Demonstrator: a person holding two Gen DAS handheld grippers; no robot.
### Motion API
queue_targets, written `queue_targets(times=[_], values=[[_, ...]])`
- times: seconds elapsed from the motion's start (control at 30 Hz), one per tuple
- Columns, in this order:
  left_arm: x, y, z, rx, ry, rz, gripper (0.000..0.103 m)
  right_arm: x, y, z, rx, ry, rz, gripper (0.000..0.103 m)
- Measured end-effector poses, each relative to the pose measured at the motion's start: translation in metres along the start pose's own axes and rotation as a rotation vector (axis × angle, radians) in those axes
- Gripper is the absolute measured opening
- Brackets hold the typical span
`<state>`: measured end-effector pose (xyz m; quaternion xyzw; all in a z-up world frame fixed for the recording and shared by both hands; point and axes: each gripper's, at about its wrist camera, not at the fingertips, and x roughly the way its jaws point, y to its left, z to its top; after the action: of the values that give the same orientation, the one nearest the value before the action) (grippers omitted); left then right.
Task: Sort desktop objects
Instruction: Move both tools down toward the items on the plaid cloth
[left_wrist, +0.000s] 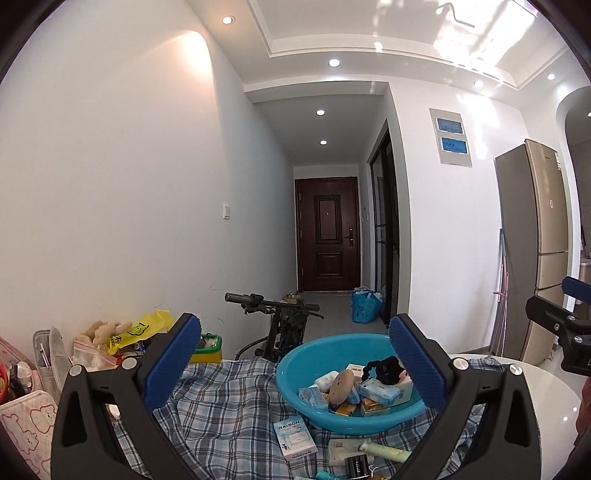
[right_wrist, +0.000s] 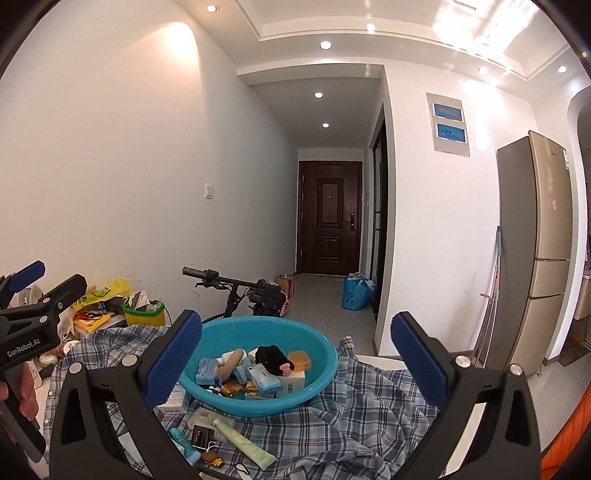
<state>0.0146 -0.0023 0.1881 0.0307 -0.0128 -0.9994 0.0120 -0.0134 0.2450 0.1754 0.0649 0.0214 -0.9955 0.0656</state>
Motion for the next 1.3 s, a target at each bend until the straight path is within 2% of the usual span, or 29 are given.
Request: queue_targets(times=[0.13, 0.3, 0.47, 0.6, 0.8, 0.9, 1.1, 1.2, 1.3], values=[[0.003, -0.004, 0.002, 0.015, 0.025, -0.009, 0.103, 0.003, 0.002, 0.0, -0.003, 0.009, -0.002, 0.103], [0.013, -0.007, 0.001, 0.042, 0.051, 0.03, 0.103, 0.006, 0.004, 0.0, -0.022, 0.032, -0.02, 0.103], [0.016, 0.002, 0.006, -0.004, 0.067, 0.019, 0.103, 0.008, 0.006, 0.003, -0.032, 0.049, -0.003, 0.103], [0.021, 0.005, 0.013, 0.028, 0.07, 0.06, 0.103, 0.015, 0.007, 0.006, -0.04, 0.082, 0.004, 0.103], [0.035, 0.013, 0.021, 0.003, 0.163, 0.006, 0.103, 0.025, 0.007, 0.012, -0.033, 0.126, 0.023, 0.103], [0.043, 0.016, 0.02, -0.007, 0.205, 0.009, 0.103, 0.03, 0.008, 0.013, -0.031, 0.144, 0.029, 0.103], [0.064, 0.022, 0.012, -0.082, 0.33, -0.049, 0.103, 0.046, 0.006, 0.014, -0.009, 0.244, 0.06, 0.103], [0.074, 0.017, 0.007, -0.036, 0.379, -0.026, 0.103, 0.051, 0.005, 0.013, -0.023, 0.283, 0.058, 0.103], [0.082, 0.012, 0.002, -0.012, 0.421, -0.053, 0.103, 0.056, 0.008, 0.013, -0.057, 0.315, 0.008, 0.103]])
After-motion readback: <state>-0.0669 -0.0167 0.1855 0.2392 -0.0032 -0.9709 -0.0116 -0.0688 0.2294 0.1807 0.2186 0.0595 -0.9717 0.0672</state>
